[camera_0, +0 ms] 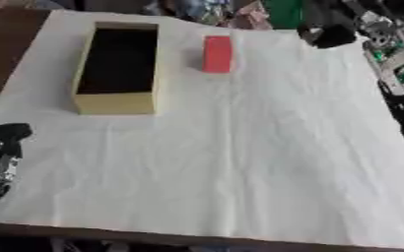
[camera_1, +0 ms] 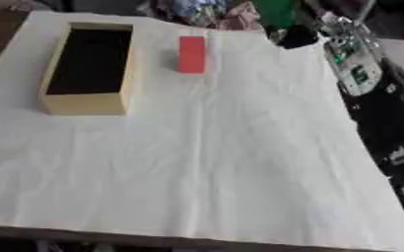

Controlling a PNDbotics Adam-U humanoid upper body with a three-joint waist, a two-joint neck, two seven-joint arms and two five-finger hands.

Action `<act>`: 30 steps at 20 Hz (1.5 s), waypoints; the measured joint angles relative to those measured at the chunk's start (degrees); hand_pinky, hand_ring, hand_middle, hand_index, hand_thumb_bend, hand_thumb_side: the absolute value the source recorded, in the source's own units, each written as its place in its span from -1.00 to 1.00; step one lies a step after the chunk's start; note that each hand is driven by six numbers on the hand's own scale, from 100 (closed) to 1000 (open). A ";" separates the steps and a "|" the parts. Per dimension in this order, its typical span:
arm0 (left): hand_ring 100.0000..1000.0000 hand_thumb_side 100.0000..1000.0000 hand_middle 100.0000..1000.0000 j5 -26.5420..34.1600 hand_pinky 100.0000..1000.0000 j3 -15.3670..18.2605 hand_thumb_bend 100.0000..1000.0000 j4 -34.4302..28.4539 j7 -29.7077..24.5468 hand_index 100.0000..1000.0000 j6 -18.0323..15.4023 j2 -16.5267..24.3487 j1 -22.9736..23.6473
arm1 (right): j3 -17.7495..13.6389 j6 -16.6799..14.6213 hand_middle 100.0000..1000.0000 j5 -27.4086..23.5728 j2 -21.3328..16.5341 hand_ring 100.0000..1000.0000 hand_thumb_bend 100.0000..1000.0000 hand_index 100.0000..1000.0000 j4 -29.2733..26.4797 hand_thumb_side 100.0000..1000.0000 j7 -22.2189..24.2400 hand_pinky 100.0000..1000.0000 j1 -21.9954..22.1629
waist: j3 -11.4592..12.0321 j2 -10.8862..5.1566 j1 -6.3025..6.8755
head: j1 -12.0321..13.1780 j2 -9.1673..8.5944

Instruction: Pick up objects on the table and place them in the box.

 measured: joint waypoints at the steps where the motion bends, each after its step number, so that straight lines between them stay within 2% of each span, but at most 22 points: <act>1: 0.63 -0.48 0.41 0.00 1.00 0.00 -1.00 0.00 -0.03 0.47 -0.02 0.00 0.00 | 0.32 -0.07 0.87 1.04 0.26 1.00 -0.48 1.00 0.76 -1.00 0.60 0.68 -0.91 | 0.08 -0.01 -0.05 | -0.07 0.00; 8: 0.63 -0.48 0.41 -0.03 1.00 -0.28 -1.00 0.01 -0.35 0.47 0.04 0.00 0.01 | 1.58 -0.81 0.86 8.47 4.60 1.00 -0.42 1.00 6.99 -1.00 3.82 0.69 -6.44 | 0.85 -0.05 -0.35 | -0.40 0.00; 15: 0.63 -0.48 0.41 -0.03 1.00 -0.37 -1.00 0.01 -0.44 0.47 0.04 0.01 -0.04 | 1.56 -1.26 0.84 13.96 9.62 1.00 -0.47 1.00 13.25 -1.00 5.37 0.69 -9.96 | 1.93 -0.05 -0.48 | -0.78 -0.01; 22: 0.63 -0.48 0.41 -0.03 1.00 -0.42 -1.00 0.01 -0.64 0.47 -0.12 0.01 -0.34 | 0.76 -1.28 0.84 16.95 13.14 1.00 -0.50 1.00 17.43 -1.00 5.33 0.70 -11.70 | 2.70 -0.01 -0.71 | -0.90 -0.03; 30: 0.63 -0.48 0.41 -0.03 1.00 -0.69 -1.00 0.01 -0.78 0.47 -0.02 0.02 -0.43 | 0.61 -1.25 0.82 18.87 14.85 1.00 -0.51 1.00 19.48 -0.99 6.63 0.70 -12.29 | 2.93 0.16 -0.82 | -1.10 -0.03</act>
